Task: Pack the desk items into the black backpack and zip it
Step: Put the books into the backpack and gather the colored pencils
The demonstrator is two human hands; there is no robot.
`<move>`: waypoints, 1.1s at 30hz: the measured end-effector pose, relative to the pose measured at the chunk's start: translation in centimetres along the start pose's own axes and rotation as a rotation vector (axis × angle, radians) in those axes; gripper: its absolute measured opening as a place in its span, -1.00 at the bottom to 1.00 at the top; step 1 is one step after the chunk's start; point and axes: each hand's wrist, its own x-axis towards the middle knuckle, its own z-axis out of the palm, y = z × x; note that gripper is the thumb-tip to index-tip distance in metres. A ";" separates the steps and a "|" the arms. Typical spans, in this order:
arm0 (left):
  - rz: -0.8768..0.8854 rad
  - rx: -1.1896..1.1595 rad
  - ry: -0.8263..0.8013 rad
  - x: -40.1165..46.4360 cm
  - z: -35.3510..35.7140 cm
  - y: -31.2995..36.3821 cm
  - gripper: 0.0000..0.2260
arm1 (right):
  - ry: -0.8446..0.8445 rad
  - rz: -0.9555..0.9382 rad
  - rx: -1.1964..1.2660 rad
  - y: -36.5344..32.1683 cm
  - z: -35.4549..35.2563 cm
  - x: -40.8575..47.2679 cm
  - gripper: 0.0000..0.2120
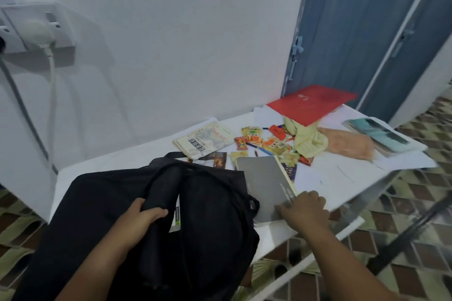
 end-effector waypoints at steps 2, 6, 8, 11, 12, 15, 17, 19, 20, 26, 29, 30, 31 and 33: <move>0.007 0.007 0.015 0.2 0.0 -0.4 -0.78 | 0.027 0.017 0.205 -0.4 -0.1 -0.3 -0.29; 0.029 -0.004 0.038 0.2 0.2 -0.9 -0.78 | -0.004 -0.087 0.867 -1.1 -0.7 -1.9 -0.56; 0.036 -0.021 0.038 0.1 0.2 -1.1 -0.78 | 0.046 -0.217 0.949 -1.9 -1.0 -2.9 -0.62; 0.037 -0.082 0.017 -0.2 -0.3 -1.6 -0.73 | 0.209 -0.475 0.876 -2.8 -2.1 -4.3 -0.62; 0.027 -0.127 0.004 -0.3 -0.6 -2.0 -0.69 | 0.274 -0.549 0.852 -3.3 -2.6 -5.0 -0.61; 0.009 -0.328 -0.044 -0.8 -1.4 -2.7 -0.72 | 0.485 -0.648 0.878 -4.7 -4.6 -7.4 -0.71; 0.014 -0.481 -0.037 -1.2 -1.9 -2.5 -0.76 | 0.593 -0.678 0.967 -5.5 -5.8 -8.8 -0.77; 0.046 -0.597 0.001 -1.9 -2.5 -1.8 -0.79 | 0.601 -0.727 1.027 -6.7 -6.5 -10.0 -0.72; 0.070 -0.630 0.018 -2.3 -2.7 -1.4 -0.82 | 0.568 -0.728 1.039 -7.3 -6.4 -10.3 -0.70; 0.177 -0.665 0.077 -3.2 -3.6 0.5 -0.82 | 0.052 -0.434 0.949 -9.2 0.2 -6.8 -0.48; 0.226 -0.606 0.065 -3.3 -3.8 0.8 -0.81 | -0.122 -0.420 0.944 -10.0 3.1 -6.6 -0.67; 0.233 -0.581 0.049 -3.3 -3.7 0.8 -0.80 | -0.172 -0.421 0.967 -10.5 3.7 -6.7 -0.74; 0.236 -0.563 0.032 -3.3 -3.6 0.8 -0.79 | -0.229 -0.420 0.993 -11.2 3.9 -6.9 -0.79; 0.235 -0.548 0.009 -3.3 -3.3 0.9 -0.78 | -0.311 -0.406 1.024 -13.5 4.2 -6.8 -0.81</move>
